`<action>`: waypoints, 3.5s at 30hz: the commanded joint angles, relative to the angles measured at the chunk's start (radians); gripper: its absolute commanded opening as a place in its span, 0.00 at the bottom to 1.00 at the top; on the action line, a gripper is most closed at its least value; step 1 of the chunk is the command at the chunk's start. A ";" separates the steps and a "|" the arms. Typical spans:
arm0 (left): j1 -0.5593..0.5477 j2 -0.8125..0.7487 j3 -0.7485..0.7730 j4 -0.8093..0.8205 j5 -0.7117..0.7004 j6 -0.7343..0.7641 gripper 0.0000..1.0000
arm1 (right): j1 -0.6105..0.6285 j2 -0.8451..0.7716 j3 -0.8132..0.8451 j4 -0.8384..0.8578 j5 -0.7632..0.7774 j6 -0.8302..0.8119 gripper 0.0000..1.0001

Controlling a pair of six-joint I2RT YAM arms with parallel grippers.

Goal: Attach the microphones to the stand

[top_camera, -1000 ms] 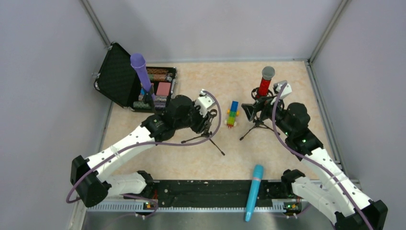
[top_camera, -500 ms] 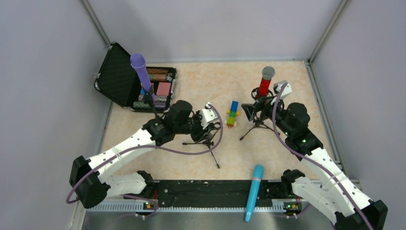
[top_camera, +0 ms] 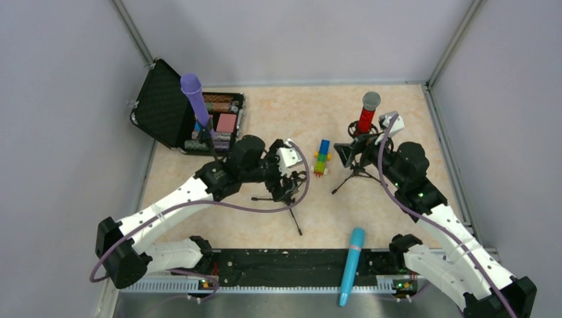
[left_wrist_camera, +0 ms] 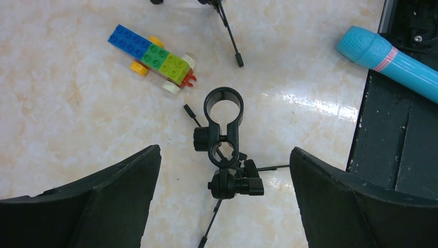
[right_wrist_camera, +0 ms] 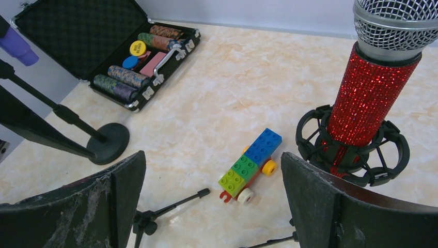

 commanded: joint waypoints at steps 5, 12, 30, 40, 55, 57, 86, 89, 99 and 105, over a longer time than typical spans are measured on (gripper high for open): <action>-0.014 -0.158 0.029 0.225 -0.091 -0.136 0.99 | -0.004 -0.023 0.000 0.018 -0.018 0.025 0.99; -0.014 -0.226 -0.020 0.403 -0.025 -0.407 0.99 | -0.004 -0.017 -0.001 0.029 -0.034 0.046 0.99; -0.316 0.273 0.065 0.405 -0.120 -0.662 0.99 | -0.005 0.015 0.037 0.004 0.034 0.057 0.99; -0.492 0.579 0.174 0.351 -0.259 -0.853 0.99 | -0.004 -0.108 0.034 -0.041 0.316 0.062 0.99; -0.641 0.799 0.387 0.053 -0.497 -1.003 0.99 | -0.005 -0.223 0.022 -0.042 0.450 0.058 0.99; -0.654 0.814 0.407 0.021 -0.504 -1.013 0.99 | -0.006 -0.224 0.020 -0.041 0.449 0.061 0.99; -0.666 0.733 0.273 0.091 -0.436 -1.040 0.00 | -0.005 -0.193 0.001 -0.026 0.310 0.056 0.99; -0.640 0.644 0.182 0.238 -0.374 -1.023 0.00 | -0.005 -0.186 0.003 -0.025 0.268 0.054 0.99; -0.575 0.452 0.057 0.425 -0.238 -0.986 0.00 | -0.005 -0.147 0.041 -0.041 0.090 0.052 0.99; -0.545 0.307 0.019 0.375 -0.282 -0.970 0.00 | -0.005 -0.142 0.071 -0.064 0.054 0.067 0.98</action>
